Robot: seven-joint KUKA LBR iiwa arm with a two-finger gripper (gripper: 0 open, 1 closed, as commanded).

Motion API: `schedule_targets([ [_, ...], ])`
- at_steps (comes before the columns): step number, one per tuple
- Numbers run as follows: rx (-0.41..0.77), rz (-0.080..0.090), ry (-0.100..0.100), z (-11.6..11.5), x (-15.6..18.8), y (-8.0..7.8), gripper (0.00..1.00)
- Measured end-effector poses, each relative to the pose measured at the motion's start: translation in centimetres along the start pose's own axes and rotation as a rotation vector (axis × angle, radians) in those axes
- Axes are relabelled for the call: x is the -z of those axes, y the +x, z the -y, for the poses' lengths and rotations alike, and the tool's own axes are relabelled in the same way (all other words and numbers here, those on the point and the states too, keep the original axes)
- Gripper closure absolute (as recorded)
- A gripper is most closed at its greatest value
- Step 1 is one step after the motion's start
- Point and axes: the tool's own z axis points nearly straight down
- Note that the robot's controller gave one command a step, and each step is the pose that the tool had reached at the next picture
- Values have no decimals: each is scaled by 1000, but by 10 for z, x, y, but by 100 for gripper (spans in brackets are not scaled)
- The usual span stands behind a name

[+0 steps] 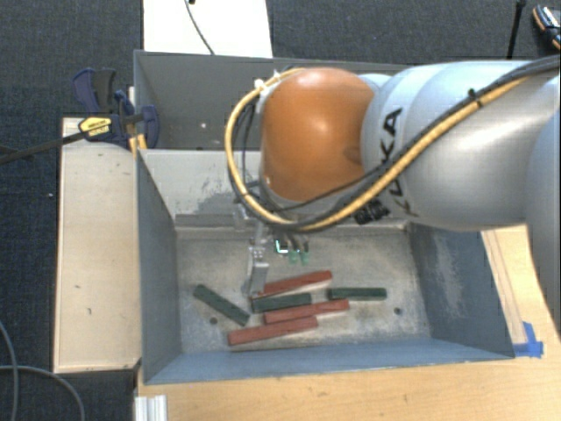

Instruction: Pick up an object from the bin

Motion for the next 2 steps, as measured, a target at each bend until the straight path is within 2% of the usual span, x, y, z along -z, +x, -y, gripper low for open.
schedule_targets([
  [1, -5, 8, -1, 1, 4, -2, 0],
  [2, -107, 10, -2, -4, -57, 14, 0],
])
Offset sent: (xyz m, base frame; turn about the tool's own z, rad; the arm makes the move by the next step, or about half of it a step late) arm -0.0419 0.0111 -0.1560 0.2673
